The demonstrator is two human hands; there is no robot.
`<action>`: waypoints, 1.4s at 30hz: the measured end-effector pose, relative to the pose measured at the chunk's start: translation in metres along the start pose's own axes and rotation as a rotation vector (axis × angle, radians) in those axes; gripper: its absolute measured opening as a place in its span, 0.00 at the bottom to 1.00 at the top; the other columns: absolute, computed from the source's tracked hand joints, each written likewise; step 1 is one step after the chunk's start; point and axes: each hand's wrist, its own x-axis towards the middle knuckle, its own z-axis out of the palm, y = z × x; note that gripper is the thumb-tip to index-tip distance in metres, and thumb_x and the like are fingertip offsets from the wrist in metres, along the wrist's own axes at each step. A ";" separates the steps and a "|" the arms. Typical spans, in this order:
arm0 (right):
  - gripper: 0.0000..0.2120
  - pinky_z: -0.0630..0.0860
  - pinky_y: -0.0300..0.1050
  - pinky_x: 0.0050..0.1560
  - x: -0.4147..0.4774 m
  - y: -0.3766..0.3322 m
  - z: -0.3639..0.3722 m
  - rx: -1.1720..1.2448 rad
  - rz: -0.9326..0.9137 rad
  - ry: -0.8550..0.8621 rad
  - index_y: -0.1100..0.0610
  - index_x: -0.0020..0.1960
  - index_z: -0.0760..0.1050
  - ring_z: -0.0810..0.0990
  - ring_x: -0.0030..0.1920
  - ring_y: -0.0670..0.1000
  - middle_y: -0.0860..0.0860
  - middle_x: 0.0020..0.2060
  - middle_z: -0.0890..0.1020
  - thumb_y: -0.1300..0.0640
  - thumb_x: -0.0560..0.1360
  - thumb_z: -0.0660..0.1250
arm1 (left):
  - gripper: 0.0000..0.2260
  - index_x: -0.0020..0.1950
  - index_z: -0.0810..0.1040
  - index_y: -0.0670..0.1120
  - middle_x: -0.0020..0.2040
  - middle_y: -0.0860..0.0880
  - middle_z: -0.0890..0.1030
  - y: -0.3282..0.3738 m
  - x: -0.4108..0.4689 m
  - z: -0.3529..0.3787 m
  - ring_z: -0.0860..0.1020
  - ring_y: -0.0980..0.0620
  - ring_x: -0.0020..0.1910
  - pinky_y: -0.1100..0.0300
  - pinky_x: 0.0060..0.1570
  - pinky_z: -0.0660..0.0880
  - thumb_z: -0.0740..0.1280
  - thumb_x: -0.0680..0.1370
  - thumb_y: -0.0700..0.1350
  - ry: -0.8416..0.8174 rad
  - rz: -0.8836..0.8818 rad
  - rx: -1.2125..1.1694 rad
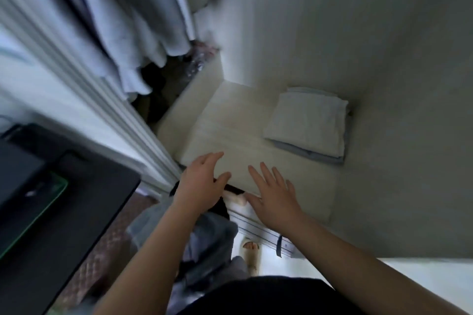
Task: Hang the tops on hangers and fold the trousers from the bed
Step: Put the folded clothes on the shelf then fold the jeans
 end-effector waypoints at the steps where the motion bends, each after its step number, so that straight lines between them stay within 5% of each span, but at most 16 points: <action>1: 0.32 0.49 0.59 0.77 -0.011 -0.005 -0.002 0.005 -0.046 0.018 0.40 0.81 0.42 0.44 0.81 0.54 0.46 0.82 0.43 0.38 0.82 0.52 | 0.25 0.76 0.69 0.52 0.73 0.47 0.72 -0.001 -0.023 -0.005 0.72 0.44 0.70 0.44 0.70 0.68 0.67 0.80 0.54 0.065 -0.018 0.019; 10: 0.32 0.56 0.59 0.77 -0.100 -0.053 0.002 0.274 -0.456 0.031 0.43 0.80 0.52 0.52 0.80 0.51 0.46 0.80 0.56 0.37 0.79 0.52 | 0.21 0.73 0.72 0.56 0.72 0.55 0.73 -0.020 -0.222 -0.003 0.67 0.49 0.74 0.44 0.74 0.61 0.67 0.80 0.56 0.366 -0.337 0.128; 16: 0.30 0.61 0.59 0.74 -0.120 -0.106 0.015 0.290 -0.676 -0.002 0.53 0.79 0.62 0.61 0.78 0.53 0.51 0.76 0.66 0.48 0.80 0.65 | 0.26 0.76 0.65 0.60 0.74 0.54 0.70 -0.042 -0.314 0.003 0.67 0.47 0.73 0.47 0.74 0.60 0.64 0.79 0.62 0.424 -0.689 0.163; 21: 0.28 0.52 0.63 0.77 -0.105 -0.159 0.030 -0.008 -0.703 -0.043 0.50 0.77 0.64 0.57 0.79 0.52 0.48 0.77 0.65 0.38 0.81 0.58 | 0.45 0.76 0.65 0.54 0.73 0.47 0.72 -0.063 -0.348 -0.010 0.68 0.42 0.73 0.44 0.73 0.61 0.48 0.68 0.81 0.371 -1.101 -0.021; 26: 0.26 0.40 0.67 0.76 -0.098 -0.208 0.053 -0.091 -0.670 -0.217 0.47 0.69 0.73 0.66 0.74 0.52 0.47 0.67 0.76 0.33 0.79 0.55 | 0.51 0.72 0.73 0.45 0.71 0.41 0.74 -0.088 -0.360 -0.024 0.67 0.38 0.71 0.43 0.71 0.62 0.46 0.67 0.82 0.393 -1.386 -0.148; 32: 0.06 0.55 0.60 0.74 -0.104 -0.241 0.058 0.019 -0.597 -0.204 0.45 0.47 0.78 0.78 0.59 0.54 0.43 0.43 0.80 0.44 0.78 0.65 | 0.26 0.56 0.80 0.47 0.54 0.45 0.83 -0.112 -0.378 -0.034 0.79 0.41 0.55 0.44 0.62 0.74 0.62 0.75 0.67 0.412 -1.279 -0.280; 35: 0.07 0.66 0.49 0.57 -0.111 -0.252 0.056 0.015 -0.581 -0.128 0.46 0.42 0.76 0.79 0.56 0.55 0.44 0.40 0.77 0.50 0.78 0.68 | 0.08 0.52 0.80 0.51 0.51 0.48 0.83 -0.116 -0.385 -0.039 0.80 0.44 0.51 0.48 0.58 0.77 0.66 0.76 0.52 0.533 -1.204 -0.322; 42: 0.09 0.65 0.50 0.54 -0.139 -0.240 0.041 0.049 -0.708 0.069 0.48 0.42 0.71 0.80 0.48 0.58 0.43 0.33 0.74 0.55 0.80 0.66 | 0.10 0.45 0.76 0.54 0.44 0.52 0.80 -0.110 -0.405 -0.039 0.79 0.50 0.47 0.59 0.41 0.72 0.63 0.80 0.39 1.027 -0.965 -0.582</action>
